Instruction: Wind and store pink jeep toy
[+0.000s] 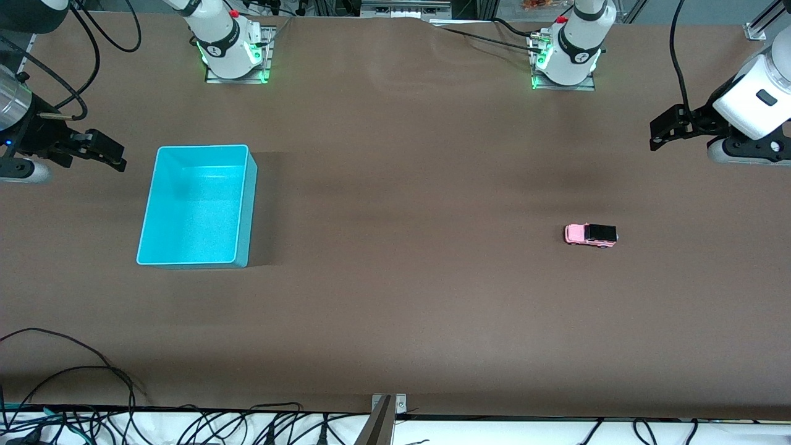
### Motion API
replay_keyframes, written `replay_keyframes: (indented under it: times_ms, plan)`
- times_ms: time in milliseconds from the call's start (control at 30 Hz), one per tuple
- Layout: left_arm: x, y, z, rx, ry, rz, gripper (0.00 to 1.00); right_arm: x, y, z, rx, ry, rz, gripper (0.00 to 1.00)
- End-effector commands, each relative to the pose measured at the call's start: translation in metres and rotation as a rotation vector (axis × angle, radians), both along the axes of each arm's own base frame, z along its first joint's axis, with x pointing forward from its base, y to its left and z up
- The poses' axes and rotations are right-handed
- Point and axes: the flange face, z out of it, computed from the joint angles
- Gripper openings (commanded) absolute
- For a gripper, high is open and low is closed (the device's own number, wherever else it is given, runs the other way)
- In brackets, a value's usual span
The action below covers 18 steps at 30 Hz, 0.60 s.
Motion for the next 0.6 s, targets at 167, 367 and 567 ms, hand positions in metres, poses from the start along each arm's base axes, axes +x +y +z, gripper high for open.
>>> replay_keyframes:
  times_ms: [167,367,567]
  plan:
    - [0.002,-0.003,0.006,-0.011,0.001,-0.007,1.0,-0.003,0.001,0.008,-0.01,0.0,0.005,1.0]
    - [0.015,-0.006,-0.02,-0.011,0.044,-0.01,1.0,-0.003,0.001,0.008,-0.01,0.0,0.005,1.0]
    - [0.024,-0.006,-0.038,-0.015,0.072,-0.007,1.0,-0.003,0.001,0.007,-0.01,0.001,0.005,1.0]
